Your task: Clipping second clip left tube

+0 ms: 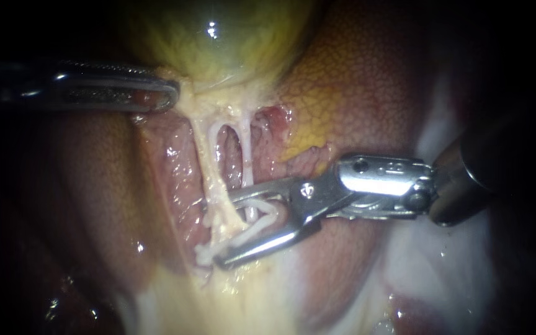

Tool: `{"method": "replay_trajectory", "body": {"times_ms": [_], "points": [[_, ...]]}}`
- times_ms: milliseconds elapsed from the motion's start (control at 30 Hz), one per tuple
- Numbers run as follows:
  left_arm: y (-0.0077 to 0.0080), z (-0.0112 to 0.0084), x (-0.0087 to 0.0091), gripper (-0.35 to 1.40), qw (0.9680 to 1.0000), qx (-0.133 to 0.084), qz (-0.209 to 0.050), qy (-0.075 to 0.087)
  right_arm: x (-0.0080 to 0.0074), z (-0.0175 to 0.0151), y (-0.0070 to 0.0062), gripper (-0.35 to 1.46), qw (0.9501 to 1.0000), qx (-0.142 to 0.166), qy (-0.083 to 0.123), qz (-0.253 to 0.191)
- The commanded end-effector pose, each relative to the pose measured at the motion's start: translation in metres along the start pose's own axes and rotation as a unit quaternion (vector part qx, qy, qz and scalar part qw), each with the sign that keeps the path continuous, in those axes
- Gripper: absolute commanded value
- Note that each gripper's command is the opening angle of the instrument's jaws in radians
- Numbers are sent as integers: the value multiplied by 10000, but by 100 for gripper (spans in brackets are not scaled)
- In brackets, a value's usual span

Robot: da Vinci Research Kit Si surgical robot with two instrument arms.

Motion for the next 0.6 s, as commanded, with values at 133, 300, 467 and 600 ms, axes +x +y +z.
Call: {"method": "replay_trajectory", "body": {"times_ms": [133,300,467,600], "points": [[0,0,0,-35,10000,0,0,1,10,4,-6,40,9998,82,169,81],[0,0,0,-35,10000,0,0,1,24,6,-14,39,9989,159,393,189],[0,0,0,-35,10000,0,0,1,31,6,-21,35,9978,429,372,352],[0,0,0,-35,10000,0,0,1,31,6,-21,28,9974,504,353,377]]}}
